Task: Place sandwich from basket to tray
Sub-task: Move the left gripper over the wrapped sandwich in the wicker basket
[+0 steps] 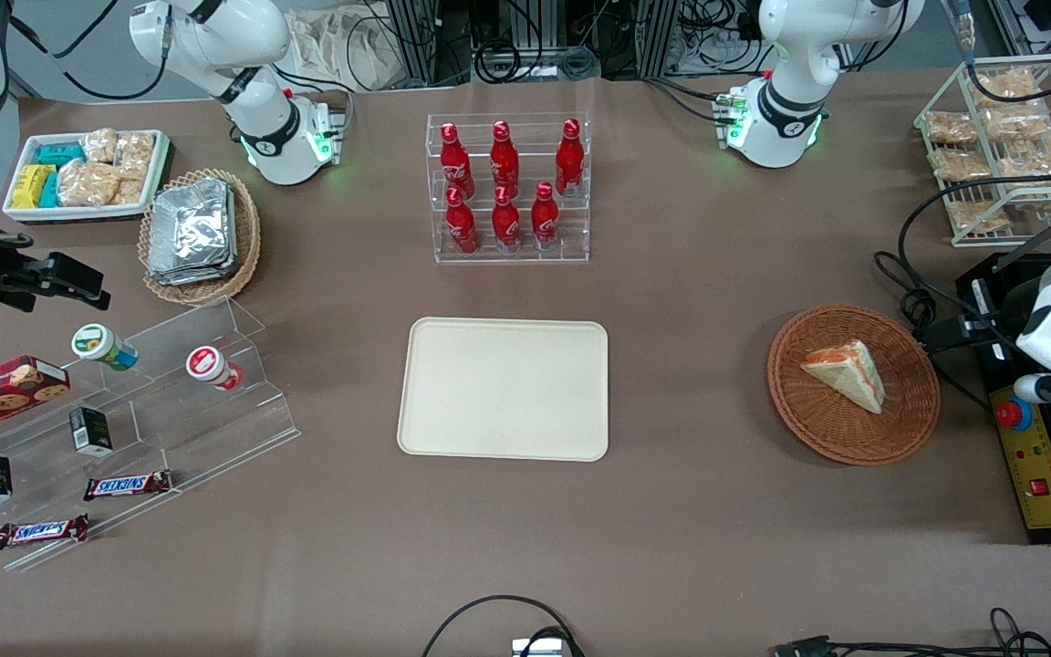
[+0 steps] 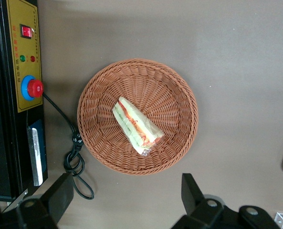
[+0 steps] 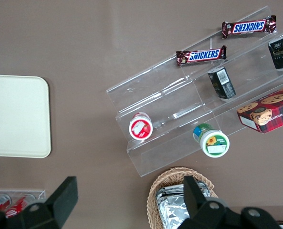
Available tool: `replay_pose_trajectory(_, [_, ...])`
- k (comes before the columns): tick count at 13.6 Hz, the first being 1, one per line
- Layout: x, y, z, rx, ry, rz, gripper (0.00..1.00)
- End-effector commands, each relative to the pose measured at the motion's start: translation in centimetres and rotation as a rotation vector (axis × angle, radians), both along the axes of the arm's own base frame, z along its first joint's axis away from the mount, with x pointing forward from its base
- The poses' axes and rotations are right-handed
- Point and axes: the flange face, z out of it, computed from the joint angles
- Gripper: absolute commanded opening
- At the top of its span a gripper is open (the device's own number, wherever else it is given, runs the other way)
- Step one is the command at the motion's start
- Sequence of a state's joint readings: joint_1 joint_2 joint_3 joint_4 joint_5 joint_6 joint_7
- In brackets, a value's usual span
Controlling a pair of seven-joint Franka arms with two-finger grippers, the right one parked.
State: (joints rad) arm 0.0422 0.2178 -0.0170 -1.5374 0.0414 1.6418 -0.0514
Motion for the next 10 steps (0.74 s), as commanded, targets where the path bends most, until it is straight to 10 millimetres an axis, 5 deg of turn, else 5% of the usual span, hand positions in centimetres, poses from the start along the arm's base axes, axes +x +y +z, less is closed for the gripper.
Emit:
replay_pose_trajectory(1, [0.4,0.2,0.3,0.009,0.010,0.017,1.00])
replay_pose_trajectory(5, [1.3,-0.5,-1.5,0.018,0.056,0.041,1.00])
replay_pose_trajectory(10, [0.1,-1.0,-5.3,0.114,0.101,0.689,1.00])
